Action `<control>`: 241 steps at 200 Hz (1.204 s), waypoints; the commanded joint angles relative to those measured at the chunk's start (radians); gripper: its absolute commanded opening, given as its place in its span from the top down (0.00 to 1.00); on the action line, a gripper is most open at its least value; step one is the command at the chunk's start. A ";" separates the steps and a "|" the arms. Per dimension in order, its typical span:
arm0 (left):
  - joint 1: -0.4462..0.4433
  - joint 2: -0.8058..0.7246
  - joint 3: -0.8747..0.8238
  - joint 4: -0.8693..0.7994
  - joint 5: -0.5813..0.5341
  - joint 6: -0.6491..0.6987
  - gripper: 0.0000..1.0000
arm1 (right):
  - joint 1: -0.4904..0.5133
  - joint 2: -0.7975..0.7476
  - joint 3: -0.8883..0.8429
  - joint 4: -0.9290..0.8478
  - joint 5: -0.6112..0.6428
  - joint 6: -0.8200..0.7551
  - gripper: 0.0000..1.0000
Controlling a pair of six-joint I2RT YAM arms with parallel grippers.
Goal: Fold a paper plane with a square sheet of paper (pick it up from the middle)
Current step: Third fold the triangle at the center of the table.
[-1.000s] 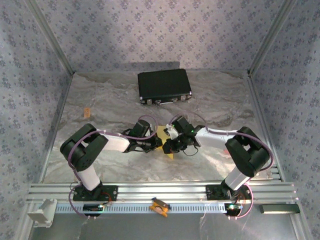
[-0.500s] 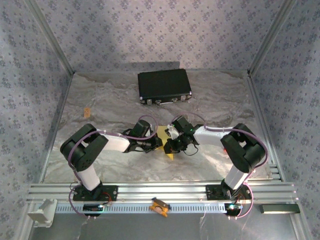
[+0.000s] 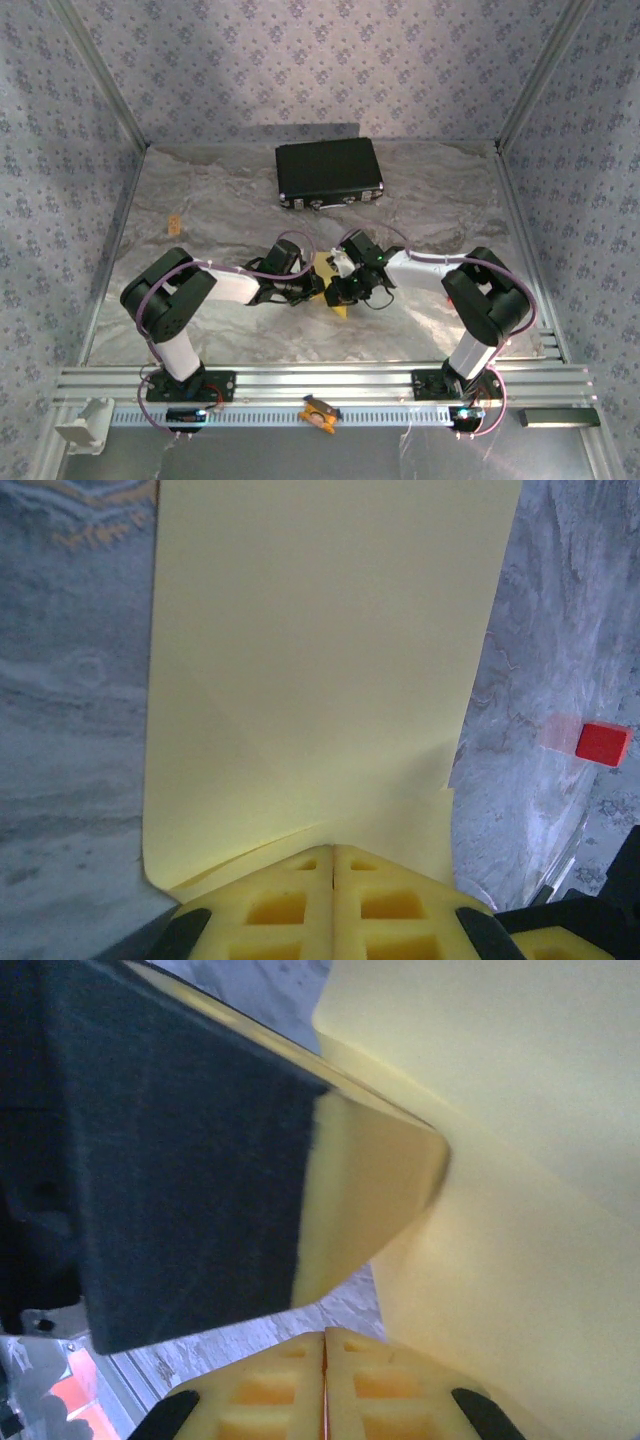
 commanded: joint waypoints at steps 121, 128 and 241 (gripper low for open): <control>-0.007 0.020 0.011 -0.075 -0.027 0.019 0.96 | -0.006 0.003 -0.089 0.016 -0.015 0.032 0.90; -0.010 0.020 0.010 -0.077 -0.029 0.019 0.96 | -0.006 -0.004 -0.099 0.019 -0.016 0.037 0.90; -0.005 0.026 0.010 -0.082 -0.030 0.020 0.96 | -0.014 -0.133 -0.261 0.051 0.014 0.103 0.90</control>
